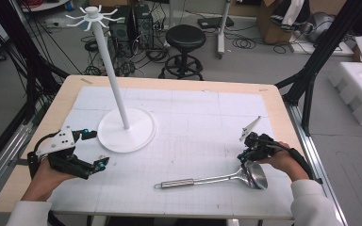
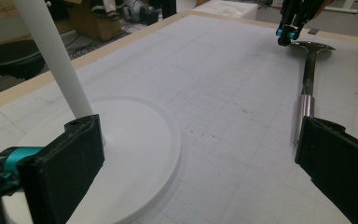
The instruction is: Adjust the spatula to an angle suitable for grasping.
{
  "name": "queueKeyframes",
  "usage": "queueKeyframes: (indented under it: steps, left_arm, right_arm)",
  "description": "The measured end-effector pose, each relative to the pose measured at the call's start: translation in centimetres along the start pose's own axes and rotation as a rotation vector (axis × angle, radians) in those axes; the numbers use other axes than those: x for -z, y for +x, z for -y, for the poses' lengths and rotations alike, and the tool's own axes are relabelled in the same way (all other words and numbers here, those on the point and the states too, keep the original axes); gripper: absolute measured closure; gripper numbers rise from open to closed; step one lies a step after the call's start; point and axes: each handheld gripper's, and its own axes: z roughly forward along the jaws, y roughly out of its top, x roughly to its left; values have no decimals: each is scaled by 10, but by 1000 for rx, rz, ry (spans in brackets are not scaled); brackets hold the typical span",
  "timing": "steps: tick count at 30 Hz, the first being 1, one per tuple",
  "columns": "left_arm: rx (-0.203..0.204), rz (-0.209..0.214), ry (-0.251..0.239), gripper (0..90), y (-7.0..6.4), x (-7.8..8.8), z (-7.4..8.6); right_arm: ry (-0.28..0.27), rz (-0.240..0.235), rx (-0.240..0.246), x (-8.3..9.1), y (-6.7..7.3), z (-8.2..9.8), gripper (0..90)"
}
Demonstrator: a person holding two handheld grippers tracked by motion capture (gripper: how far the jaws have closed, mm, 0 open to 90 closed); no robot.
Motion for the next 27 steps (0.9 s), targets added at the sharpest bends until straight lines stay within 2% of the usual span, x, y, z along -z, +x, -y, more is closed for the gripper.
queueKeyframes:
  steps: [5,7,17,21,24,25,27]
  left_arm:
    - [-1,0,0,18,0,0,0]
    - [2,0,-2,18,0,0,0]
    - [-1,1,-1,17,0,0,-1]
    - [-1,1,-1,18,0,1,-1]
    - [-1,-1,0,18,0,1,-1]
    - [-2,-1,1,18,0,0,-1]
    - [-4,1,3,17,0,0,-1]
  right_arm:
    - [29,-6,24,0,3,-1,898]
    - [64,-7,54,1,6,-3,898]
    - [115,-25,102,2,18,0,899]
    - [127,-20,108,3,22,1,898]
    - [115,-25,115,3,24,1,891]
    - [109,-24,114,4,25,1,871]
    - [81,-8,124,7,28,-2,774]
